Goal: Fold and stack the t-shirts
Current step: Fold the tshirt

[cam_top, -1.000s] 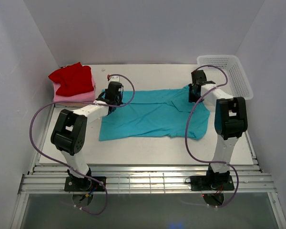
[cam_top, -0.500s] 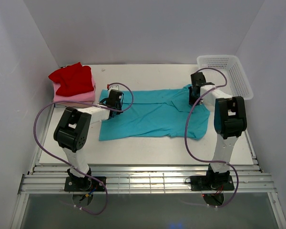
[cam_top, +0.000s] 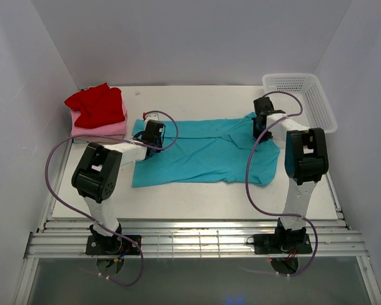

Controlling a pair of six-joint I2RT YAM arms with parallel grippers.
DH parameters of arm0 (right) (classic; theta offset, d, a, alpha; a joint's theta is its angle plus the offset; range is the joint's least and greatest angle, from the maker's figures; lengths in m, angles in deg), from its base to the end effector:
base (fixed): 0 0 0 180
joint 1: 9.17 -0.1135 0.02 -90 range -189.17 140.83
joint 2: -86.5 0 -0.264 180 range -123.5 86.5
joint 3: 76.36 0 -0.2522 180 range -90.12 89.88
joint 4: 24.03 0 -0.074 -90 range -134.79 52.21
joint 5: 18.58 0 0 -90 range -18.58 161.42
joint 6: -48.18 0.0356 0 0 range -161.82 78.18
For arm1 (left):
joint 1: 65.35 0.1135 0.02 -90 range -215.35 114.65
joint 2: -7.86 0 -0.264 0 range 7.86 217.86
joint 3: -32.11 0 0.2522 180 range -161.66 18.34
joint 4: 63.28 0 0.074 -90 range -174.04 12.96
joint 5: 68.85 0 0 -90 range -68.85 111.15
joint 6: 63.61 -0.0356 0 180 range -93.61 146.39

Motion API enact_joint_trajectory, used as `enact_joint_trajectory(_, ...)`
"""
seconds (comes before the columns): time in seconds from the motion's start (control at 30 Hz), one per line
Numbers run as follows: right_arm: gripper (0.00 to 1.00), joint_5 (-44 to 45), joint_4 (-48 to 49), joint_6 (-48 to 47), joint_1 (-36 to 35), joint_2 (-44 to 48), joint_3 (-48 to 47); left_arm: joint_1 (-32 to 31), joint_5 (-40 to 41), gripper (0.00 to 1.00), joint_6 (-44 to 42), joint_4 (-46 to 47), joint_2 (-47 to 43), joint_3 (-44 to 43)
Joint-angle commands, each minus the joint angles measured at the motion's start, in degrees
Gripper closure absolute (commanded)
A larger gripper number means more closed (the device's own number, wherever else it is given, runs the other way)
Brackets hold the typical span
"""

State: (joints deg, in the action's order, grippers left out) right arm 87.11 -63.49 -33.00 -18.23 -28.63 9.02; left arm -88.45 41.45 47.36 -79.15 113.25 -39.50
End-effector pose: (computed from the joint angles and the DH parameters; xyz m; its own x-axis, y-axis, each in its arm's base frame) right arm 0.4188 0.0570 0.1704 -0.8476 0.0143 -0.5304 0.1134 0.9814 -0.1546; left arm 0.3445 -0.1335 0.1460 -0.7123 -0.0611 -0.6992 -0.1002 0.9949 0.0152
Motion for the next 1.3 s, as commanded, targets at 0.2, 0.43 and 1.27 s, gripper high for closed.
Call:
enact_joint_trajectory(0.2, 0.92, 6.3, -4.1, -1.2, 0.9, 2.1, -4.9, 0.0, 2.4, 0.84, -0.3, -4.8, 0.3, 2.5)
enact_joint_trajectory(0.43, 0.92, 2.4, -5.3, -1.3, 1.2, 2.5, -5.0, 0.0, 3.0, 0.84, -0.7, -5.0, -0.2, 2.7)
enact_joint_trajectory(1.27, 0.63, -12.0, -5.2, -2.1, 1.2, 7.2, 4.2, 0.0, 3.3, 0.85, -0.2, -5.4, -0.8, 3.0)
